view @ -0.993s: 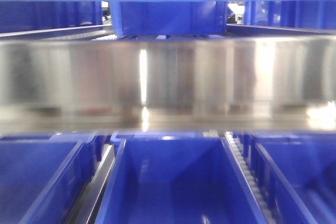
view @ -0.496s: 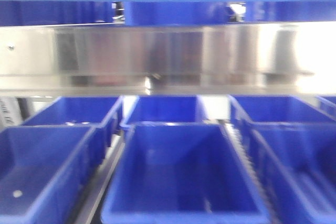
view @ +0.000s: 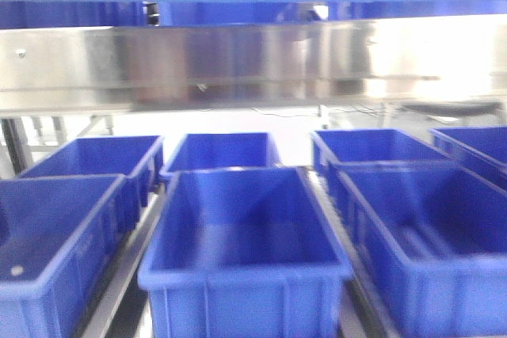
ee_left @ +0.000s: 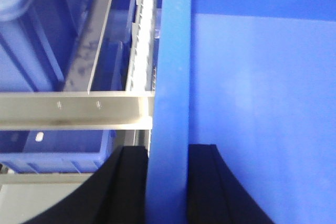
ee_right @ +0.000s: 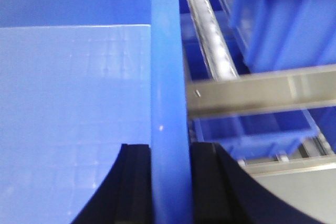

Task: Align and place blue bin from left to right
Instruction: 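Drive the base away from the rack holding the bin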

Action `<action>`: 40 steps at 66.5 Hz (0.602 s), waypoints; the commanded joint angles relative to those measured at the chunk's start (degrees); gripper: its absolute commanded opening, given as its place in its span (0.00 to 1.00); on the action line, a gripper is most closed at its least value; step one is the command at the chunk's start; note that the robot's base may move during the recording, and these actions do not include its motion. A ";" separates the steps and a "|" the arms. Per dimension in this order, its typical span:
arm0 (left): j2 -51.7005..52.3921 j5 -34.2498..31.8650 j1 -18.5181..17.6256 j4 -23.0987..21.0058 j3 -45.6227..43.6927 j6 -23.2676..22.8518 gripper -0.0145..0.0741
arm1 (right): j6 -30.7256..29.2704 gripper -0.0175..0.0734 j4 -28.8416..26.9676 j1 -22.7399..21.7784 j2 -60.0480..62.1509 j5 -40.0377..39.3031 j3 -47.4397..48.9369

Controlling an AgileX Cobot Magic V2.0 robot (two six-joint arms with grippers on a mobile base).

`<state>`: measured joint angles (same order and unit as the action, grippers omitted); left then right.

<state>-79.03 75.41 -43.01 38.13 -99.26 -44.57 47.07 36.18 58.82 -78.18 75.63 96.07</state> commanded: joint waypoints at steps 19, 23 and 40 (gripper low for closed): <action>0.03 -5.45 -1.73 -2.74 -1.02 -0.40 0.04 | -0.25 0.01 -1.67 1.44 0.04 -5.82 0.47; 0.03 -5.45 -1.73 -2.74 -1.02 -0.40 0.04 | -0.25 0.01 -1.67 1.44 0.04 -5.82 0.47; 0.03 -5.45 -1.73 -2.74 -1.02 -0.40 0.04 | -0.25 0.01 -1.67 1.44 0.04 -5.82 0.47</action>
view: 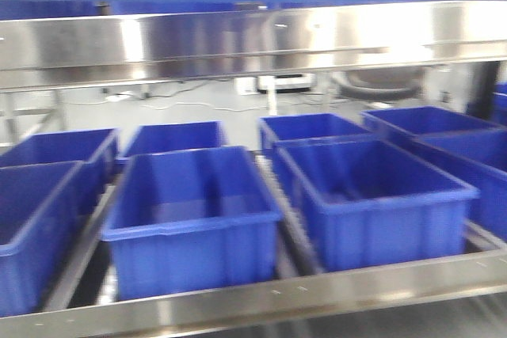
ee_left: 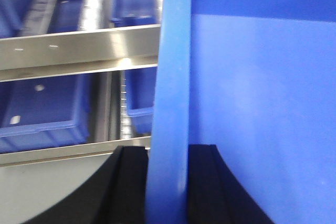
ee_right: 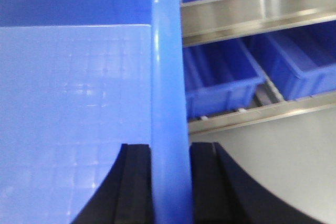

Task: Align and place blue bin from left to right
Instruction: 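Drive the base away from the rack holding the bin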

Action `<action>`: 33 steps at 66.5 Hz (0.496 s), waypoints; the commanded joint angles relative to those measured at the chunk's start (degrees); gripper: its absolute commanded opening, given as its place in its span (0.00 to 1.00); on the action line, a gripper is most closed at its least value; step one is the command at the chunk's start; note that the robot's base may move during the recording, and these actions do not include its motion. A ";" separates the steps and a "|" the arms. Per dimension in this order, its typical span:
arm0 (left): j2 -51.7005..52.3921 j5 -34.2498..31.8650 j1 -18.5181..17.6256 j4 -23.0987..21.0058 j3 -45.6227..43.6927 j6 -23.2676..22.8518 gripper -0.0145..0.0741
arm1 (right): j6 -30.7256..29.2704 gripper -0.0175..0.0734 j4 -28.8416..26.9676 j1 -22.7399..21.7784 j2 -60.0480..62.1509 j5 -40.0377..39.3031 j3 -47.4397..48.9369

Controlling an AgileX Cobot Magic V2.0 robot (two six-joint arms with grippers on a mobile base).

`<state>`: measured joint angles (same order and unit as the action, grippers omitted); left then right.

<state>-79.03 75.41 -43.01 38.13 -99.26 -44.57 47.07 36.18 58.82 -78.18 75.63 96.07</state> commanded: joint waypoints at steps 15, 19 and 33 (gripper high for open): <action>0.03 -5.45 -1.73 -2.74 -1.02 -0.40 0.04 | -0.25 0.01 -1.67 1.44 0.04 -5.82 0.47; 0.03 -5.45 -1.73 -2.74 -1.02 -0.40 0.04 | -0.25 0.01 -1.67 1.44 0.04 -5.82 0.47; 0.03 -5.45 -1.73 -2.74 -1.02 -0.40 0.04 | -0.25 0.01 -1.67 1.44 0.04 -5.82 0.47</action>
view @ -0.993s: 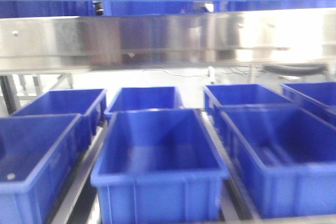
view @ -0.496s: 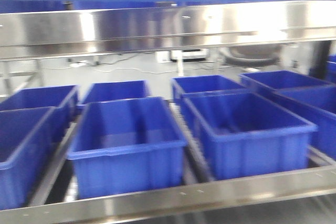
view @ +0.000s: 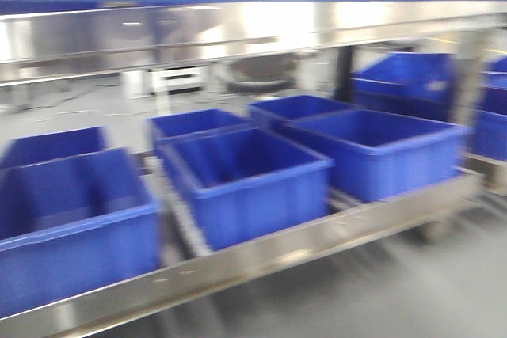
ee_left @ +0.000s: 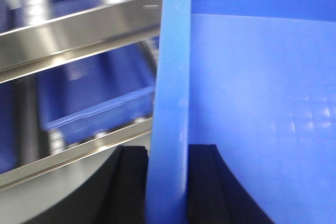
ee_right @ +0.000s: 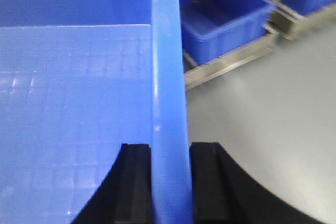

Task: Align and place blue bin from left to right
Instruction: 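Drive the base away from the rack holding the bin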

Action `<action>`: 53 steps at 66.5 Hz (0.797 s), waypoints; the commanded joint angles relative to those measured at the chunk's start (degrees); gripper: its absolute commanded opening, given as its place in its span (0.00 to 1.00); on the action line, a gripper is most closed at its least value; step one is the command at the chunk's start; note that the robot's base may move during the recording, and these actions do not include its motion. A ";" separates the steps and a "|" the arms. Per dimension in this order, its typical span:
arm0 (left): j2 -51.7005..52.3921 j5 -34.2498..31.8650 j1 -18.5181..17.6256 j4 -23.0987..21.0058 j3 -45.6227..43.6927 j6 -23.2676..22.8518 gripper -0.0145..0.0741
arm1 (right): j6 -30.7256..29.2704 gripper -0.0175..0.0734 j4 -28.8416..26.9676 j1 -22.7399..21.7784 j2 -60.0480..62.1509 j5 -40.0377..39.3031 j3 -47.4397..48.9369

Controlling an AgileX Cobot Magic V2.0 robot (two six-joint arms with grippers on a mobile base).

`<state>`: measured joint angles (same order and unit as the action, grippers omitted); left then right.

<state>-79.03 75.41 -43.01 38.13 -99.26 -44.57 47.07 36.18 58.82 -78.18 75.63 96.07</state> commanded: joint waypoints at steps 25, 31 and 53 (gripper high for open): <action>0.03 -5.45 -1.73 -2.74 -1.02 -0.40 0.04 | -0.25 0.01 -1.67 1.44 0.04 -5.82 0.47; 0.03 -5.45 -1.73 -2.74 -1.02 -0.40 0.04 | -0.25 0.01 -1.67 1.44 0.04 -5.82 0.47; 0.03 -5.45 -1.73 -2.74 -1.02 -0.40 0.04 | -0.25 0.01 -1.67 1.44 0.04 -5.82 0.47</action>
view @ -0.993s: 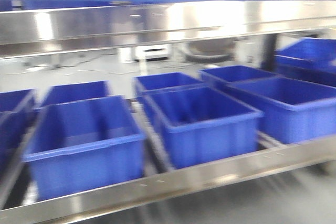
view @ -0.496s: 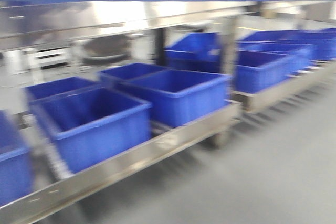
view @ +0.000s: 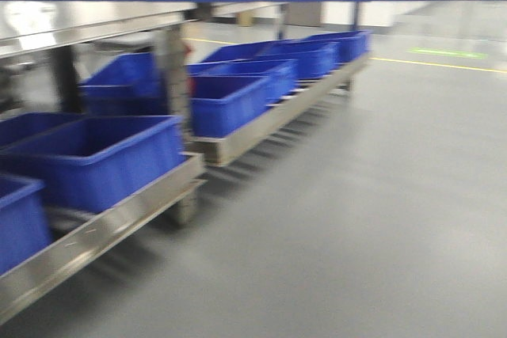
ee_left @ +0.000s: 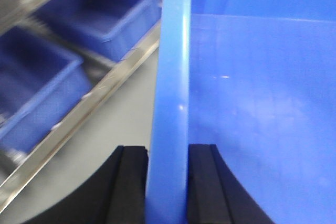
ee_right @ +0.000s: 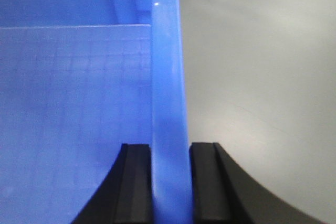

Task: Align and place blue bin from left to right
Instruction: 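Drive the base away from the rack holding the bin, then drive across the floor toward the other rack of blue bins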

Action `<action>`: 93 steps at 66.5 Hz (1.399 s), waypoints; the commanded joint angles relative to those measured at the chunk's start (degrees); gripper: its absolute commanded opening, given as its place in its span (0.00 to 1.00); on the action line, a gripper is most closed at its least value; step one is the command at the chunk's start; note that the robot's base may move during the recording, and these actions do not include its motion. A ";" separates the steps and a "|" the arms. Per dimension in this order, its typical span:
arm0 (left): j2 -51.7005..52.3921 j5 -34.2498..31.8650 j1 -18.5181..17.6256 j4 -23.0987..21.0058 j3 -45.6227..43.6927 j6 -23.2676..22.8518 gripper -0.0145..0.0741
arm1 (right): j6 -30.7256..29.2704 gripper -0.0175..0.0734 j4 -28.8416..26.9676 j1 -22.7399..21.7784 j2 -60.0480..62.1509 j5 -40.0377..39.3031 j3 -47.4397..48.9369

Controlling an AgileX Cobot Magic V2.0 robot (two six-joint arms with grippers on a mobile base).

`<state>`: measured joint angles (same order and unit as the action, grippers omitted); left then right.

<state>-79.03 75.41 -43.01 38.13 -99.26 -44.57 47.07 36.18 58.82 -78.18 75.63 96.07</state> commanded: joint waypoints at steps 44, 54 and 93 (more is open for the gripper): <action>0.03 -5.45 -1.73 -2.74 -1.02 -0.40 0.04 | -0.25 0.01 -1.67 1.44 0.04 -5.82 0.47; 0.03 -5.45 -1.73 -2.74 -1.02 -0.40 0.04 | -0.25 0.01 -1.67 1.44 0.04 -5.82 0.47; 0.03 -5.45 -1.73 -2.47 -1.02 -0.40 0.04 | -0.25 0.01 -1.67 1.44 0.04 -5.82 0.47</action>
<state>-79.03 75.41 -43.01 38.13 -99.26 -44.57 47.07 36.18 58.82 -78.18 75.63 96.07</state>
